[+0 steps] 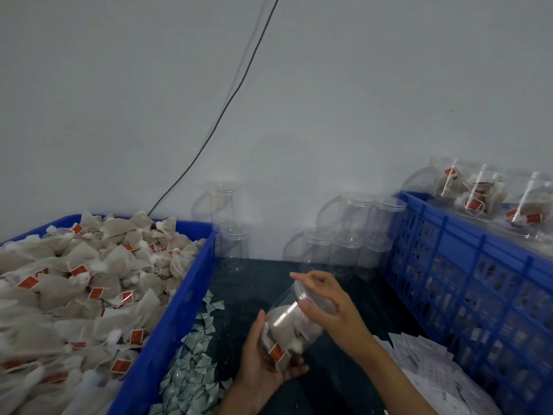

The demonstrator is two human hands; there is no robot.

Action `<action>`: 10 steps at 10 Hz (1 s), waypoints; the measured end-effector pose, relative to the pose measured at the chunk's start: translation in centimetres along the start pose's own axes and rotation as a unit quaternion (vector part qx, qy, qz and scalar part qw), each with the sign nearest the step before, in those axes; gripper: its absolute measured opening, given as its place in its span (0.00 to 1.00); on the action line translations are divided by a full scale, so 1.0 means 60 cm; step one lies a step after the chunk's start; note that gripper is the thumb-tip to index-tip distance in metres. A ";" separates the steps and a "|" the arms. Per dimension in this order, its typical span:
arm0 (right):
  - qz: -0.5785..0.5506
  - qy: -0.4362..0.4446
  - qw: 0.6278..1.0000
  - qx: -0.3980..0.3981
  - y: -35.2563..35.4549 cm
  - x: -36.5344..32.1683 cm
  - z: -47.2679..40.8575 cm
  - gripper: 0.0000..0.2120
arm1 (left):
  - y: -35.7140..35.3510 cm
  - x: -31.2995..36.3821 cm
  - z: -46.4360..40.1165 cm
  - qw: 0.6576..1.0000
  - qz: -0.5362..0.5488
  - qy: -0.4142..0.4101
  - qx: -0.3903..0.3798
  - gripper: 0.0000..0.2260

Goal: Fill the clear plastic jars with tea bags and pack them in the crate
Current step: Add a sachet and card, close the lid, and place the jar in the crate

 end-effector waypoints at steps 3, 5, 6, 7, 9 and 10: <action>0.070 0.033 0.985 -0.155 -0.004 -0.050 -0.016 0.18 | -0.045 -0.003 0.017 0.967 0.193 0.122 -0.113 0.29; 0.110 -0.015 0.993 -0.040 -0.015 -0.043 -0.013 0.15 | -0.012 -0.012 -0.004 0.986 0.139 0.080 -0.038 0.31; 0.113 -0.096 0.988 0.040 -0.018 -0.020 -0.009 0.13 | 0.000 0.000 -0.013 0.996 0.091 0.024 0.009 0.27; 0.053 -0.140 0.988 -0.038 -0.021 -0.001 -0.008 0.21 | 0.005 0.009 -0.011 0.996 0.092 0.002 0.018 0.24; 0.093 -0.121 0.986 -0.064 -0.006 0.001 0.000 0.24 | 0.001 0.013 -0.011 0.999 0.044 -0.020 0.016 0.25; 0.118 -0.182 0.976 -0.010 -0.005 0.023 -0.012 0.30 | 0.007 0.022 -0.014 0.998 0.009 -0.062 0.028 0.23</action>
Point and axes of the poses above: each hand's wrist, its own z-axis away from the middle knuckle, its own y-axis out of the back of the hand, x = y × z, the point moved 6 cm from there along -z, towards the middle knuckle, and after that the axes turned 14 degrees about -y, right-handed, at the moved point
